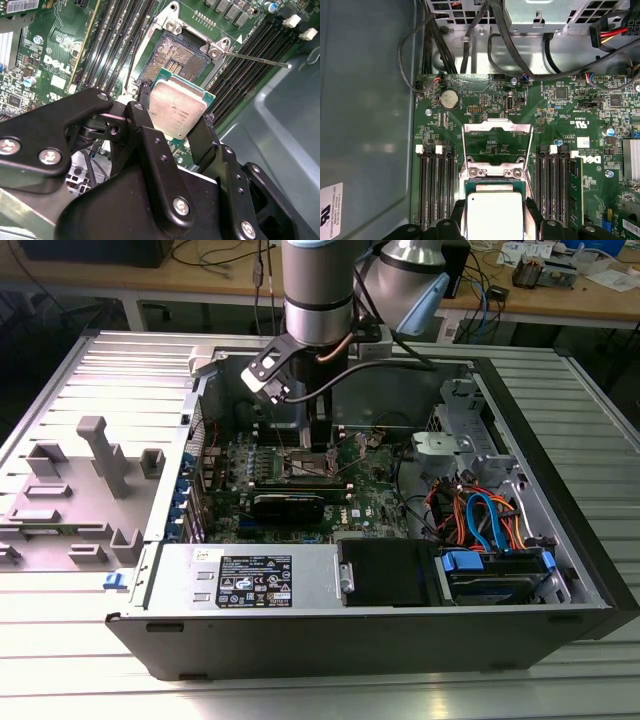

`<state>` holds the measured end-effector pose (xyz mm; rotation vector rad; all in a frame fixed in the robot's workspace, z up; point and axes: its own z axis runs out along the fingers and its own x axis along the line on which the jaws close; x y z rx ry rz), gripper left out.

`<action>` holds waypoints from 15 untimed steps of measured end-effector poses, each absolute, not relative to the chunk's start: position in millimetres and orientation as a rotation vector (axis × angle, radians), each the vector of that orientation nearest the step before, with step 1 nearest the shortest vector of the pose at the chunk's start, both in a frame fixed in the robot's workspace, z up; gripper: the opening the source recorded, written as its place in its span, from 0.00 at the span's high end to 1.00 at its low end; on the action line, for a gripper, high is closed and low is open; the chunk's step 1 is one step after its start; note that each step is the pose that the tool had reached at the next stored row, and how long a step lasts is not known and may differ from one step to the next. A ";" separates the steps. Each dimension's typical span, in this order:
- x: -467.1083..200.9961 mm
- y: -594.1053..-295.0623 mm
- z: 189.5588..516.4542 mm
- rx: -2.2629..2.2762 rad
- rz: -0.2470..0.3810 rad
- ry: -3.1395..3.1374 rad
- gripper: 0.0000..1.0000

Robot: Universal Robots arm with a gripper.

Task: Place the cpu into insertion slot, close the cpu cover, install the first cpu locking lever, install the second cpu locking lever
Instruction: 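Place the cpu into insertion slot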

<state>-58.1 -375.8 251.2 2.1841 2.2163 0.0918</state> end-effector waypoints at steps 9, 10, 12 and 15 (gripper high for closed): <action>-58.3 -375.7 239.9 2.200 0.091 2.201 0.45; -58.4 -375.7 238.6 2.200 0.091 2.201 0.45; -58.7 -375.7 236.7 2.199 0.089 2.200 0.45; -59.2 -375.8 234.4 2.196 0.082 2.198 0.45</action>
